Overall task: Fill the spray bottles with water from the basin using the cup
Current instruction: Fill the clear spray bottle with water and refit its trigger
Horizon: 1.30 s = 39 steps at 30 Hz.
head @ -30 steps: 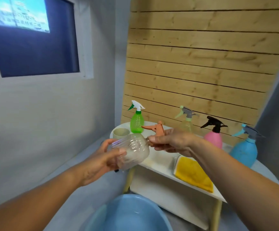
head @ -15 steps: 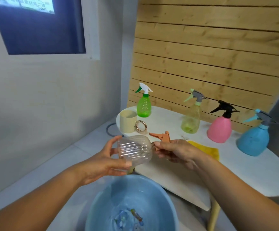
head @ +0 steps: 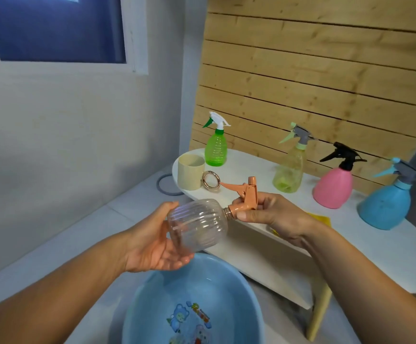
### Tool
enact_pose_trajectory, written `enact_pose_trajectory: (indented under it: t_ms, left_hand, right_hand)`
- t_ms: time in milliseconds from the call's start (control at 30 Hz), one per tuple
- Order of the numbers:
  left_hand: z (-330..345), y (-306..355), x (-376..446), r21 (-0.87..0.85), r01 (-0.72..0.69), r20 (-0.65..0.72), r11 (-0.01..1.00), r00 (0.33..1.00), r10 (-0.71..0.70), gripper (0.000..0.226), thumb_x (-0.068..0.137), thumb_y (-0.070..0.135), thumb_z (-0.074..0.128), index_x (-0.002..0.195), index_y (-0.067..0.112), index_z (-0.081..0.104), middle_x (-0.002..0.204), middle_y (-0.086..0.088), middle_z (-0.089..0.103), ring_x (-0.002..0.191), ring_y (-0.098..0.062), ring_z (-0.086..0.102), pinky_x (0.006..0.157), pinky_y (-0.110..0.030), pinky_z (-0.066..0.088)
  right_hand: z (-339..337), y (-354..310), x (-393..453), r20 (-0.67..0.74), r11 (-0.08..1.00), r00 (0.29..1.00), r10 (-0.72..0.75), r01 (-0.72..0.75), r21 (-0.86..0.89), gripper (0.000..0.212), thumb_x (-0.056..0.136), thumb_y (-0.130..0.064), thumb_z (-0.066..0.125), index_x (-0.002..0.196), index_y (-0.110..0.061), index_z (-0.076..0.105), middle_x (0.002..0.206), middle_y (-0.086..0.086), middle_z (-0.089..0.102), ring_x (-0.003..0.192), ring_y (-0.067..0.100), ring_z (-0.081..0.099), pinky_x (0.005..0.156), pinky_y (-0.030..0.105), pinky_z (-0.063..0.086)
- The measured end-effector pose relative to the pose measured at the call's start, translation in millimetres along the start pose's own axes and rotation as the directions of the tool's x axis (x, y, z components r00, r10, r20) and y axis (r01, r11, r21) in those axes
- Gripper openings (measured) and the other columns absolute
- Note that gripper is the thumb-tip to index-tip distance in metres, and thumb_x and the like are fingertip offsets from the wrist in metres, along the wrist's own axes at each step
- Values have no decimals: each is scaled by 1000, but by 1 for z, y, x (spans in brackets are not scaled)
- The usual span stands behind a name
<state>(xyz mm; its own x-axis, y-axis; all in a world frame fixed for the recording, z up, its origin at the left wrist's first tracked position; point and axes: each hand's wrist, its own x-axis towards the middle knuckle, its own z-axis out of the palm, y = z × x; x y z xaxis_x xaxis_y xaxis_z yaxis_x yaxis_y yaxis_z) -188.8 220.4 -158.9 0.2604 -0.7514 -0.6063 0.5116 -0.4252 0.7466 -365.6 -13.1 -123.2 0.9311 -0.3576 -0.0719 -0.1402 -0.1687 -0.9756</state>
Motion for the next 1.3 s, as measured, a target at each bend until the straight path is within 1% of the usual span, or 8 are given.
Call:
enact_pose_trajectory:
  t_ms: [167, 333, 433, 500, 800, 967, 1100, 1300]
  left_hand:
    - [-4, 3, 4, -41, 99, 59, 994, 994, -97, 71, 69, 69, 67, 111, 12, 64, 108, -25, 71, 80, -34, 76, 63, -35, 65]
    - [-7, -4, 10, -166, -51, 185, 985, 979, 82, 90, 79, 77, 68, 143, 15, 58, 143, -23, 61, 123, -52, 62, 98, -59, 57]
    - [-4, -4, 12, -35, -257, 168, 966, 951, 259, 101, 64, 36, 99, 149, 40, 44, 143, -13, 62, 120, -45, 67, 98, -59, 56]
    - [0, -5, 14, 85, -337, 65, 938, 941, 332, 102, 69, 15, 97, 147, 45, 38, 137, -9, 66, 114, -39, 72, 95, -55, 60]
    - [-21, 0, 16, 10, -293, -84, 956, 952, 293, 72, 71, 73, 79, 125, 26, 72, 111, -9, 74, 92, -25, 72, 86, -42, 59]
    - [-34, -1, 19, 100, -209, -166, 973, 960, 224, 71, 79, 73, 64, 131, 25, 65, 108, -10, 78, 100, -25, 74, 93, -38, 54]
    - [-43, 1, 18, 5, -208, -224, 978, 953, 204, 84, 65, 75, 81, 122, 16, 62, 102, -14, 78, 98, -29, 75, 85, -37, 56]
    - [-41, 0, 17, -148, -282, -154, 948, 953, 260, 107, 39, 52, 102, 129, 6, 64, 126, -26, 70, 112, -42, 71, 93, -51, 61]
  right_hand:
    - [5, 1, 5, 0, 1000, 1000, 16, -16, 8, 19, 87, -4, 73, 105, -9, 74, 101, 2, 76, 96, 11, 68, 92, 24, 52]
    - [13, 12, 11, -117, 977, 973, 197, -184, 109, 16, 84, -27, 79, 93, -15, 81, 103, 9, 78, 94, 18, 70, 90, 28, 44]
    - [17, 16, 14, -162, 959, 950, 268, -248, 135, 51, 64, -44, 87, 103, -11, 81, 104, 11, 78, 92, 17, 72, 88, 32, 41]
    - [16, 13, 15, -156, 957, 949, 273, -251, 148, 67, 55, -48, 87, 109, -8, 79, 102, 10, 78, 87, 15, 70, 86, 31, 42]
    - [-33, -6, 11, -220, 968, 953, 206, -166, 186, 34, 86, -35, 71, 114, -16, 75, 99, -4, 75, 92, 10, 64, 87, 31, 41]
    - [-62, 13, 10, -272, 904, 868, 416, -361, 230, 27, 104, -29, 55, 115, -15, 75, 88, -1, 73, 71, 8, 62, 62, 22, 41]
    - [-62, 23, 11, -415, 894, 793, 446, -421, 156, 23, 101, -21, 60, 106, -4, 75, 75, 4, 72, 50, 6, 57, 40, 16, 39]
    - [-58, 37, 18, -595, 881, 717, 364, -472, -29, 31, 90, -31, 74, 79, -2, 73, 75, 11, 71, 63, 18, 54, 63, 28, 44]
